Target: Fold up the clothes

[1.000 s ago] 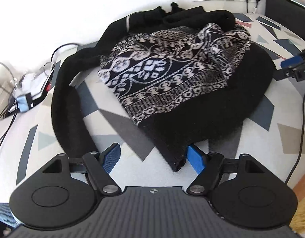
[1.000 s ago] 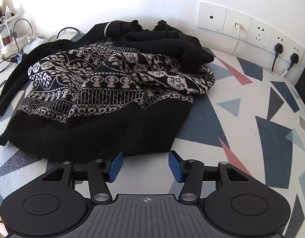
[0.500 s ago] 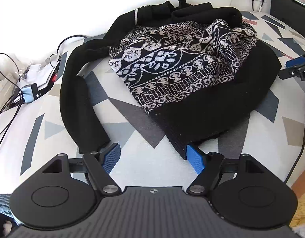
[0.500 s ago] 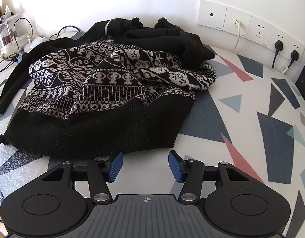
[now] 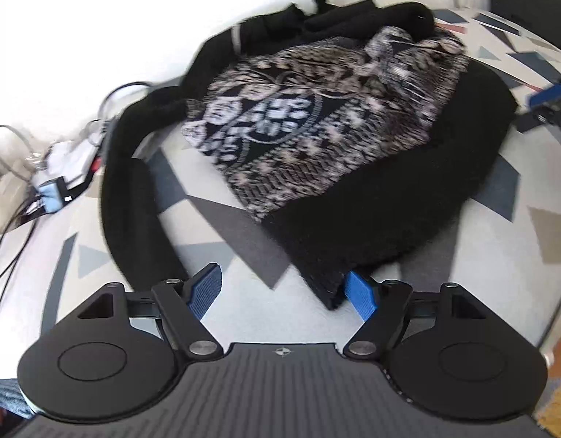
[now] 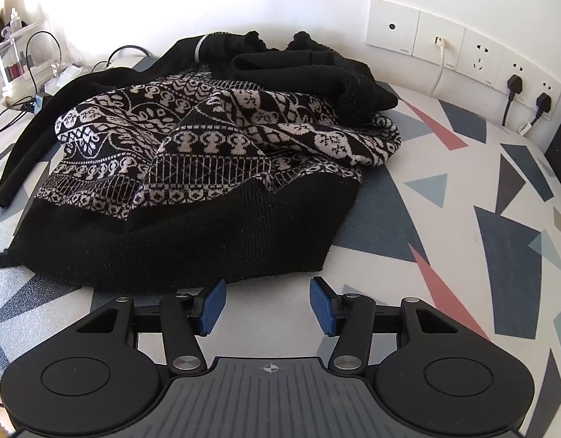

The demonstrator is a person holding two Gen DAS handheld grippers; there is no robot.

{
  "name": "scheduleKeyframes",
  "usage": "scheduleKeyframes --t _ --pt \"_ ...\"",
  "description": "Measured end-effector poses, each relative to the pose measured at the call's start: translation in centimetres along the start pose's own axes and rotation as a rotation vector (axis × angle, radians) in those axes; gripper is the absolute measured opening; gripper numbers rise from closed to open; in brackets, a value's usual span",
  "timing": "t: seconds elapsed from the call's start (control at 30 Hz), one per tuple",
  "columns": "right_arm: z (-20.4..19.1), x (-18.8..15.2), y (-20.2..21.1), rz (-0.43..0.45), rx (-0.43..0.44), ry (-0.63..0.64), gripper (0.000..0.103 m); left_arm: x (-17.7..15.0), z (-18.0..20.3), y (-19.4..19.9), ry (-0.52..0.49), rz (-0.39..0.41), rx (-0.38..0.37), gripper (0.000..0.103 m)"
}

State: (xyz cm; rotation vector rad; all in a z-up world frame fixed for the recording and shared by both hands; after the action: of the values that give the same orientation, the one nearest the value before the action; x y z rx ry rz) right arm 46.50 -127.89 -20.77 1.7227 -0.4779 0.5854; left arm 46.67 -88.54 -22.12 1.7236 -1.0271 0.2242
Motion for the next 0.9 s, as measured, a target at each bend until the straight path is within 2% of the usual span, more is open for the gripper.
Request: scheduleKeyframes --t 0.13,0.3,0.33,0.37,0.43,0.63,0.67,0.7,0.8,0.9 --pt "0.3 -0.1 0.1 -0.001 -0.004 -0.005 0.048 0.5 -0.7 -0.3 0.051 0.004 0.01 0.075" --pt "0.5 -0.2 0.0 -0.005 -0.009 -0.012 0.048 0.8 0.3 -1.0 0.04 0.013 0.024 0.075" --pt "0.4 -0.2 0.0 -0.005 -0.009 -0.009 0.048 0.8 0.5 -0.9 0.039 0.023 0.022 0.066" --pt "0.4 -0.2 0.0 -0.005 -0.009 -0.007 0.048 1.0 0.5 -0.9 0.046 0.025 0.006 0.036" --pt "0.2 -0.2 0.0 -0.004 -0.011 0.003 0.05 1.3 0.3 -0.9 0.075 -0.001 -0.046 0.01" --pt "-1.5 -0.2 -0.3 0.014 -0.019 0.093 0.069 2.8 -1.2 0.6 0.136 0.044 -0.064 0.007" --pt "-2.1 -0.1 -0.4 0.019 -0.019 0.116 0.077 3.0 -1.3 0.8 0.138 0.052 -0.064 0.007" --pt "-2.6 -0.1 -0.6 0.023 -0.018 0.14 0.079 3.2 -1.4 0.9 0.14 0.056 -0.062 0.007" --pt "-4.1 0.4 -1.3 0.041 -0.027 0.212 0.079 3.5 -1.6 1.0 0.156 0.06 -0.062 0.006" --pt "-4.5 1.2 -1.9 0.069 -0.055 0.211 0.079 3.4 -2.0 1.4 0.174 0.064 -0.073 0.002"
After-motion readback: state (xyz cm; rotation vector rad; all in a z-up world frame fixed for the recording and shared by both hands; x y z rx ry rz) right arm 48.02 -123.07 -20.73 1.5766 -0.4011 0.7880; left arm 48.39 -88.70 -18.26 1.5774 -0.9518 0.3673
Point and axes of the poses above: each gripper's, at about its wrist camera, not at the fingertips, and y roughly against the way its jaws point, z to its right, x to its top, the point moved 6 cm from there along -y, roughly the way its jaws point, and after that the axes turned 11 degrees about x, right-handed, at the moved point
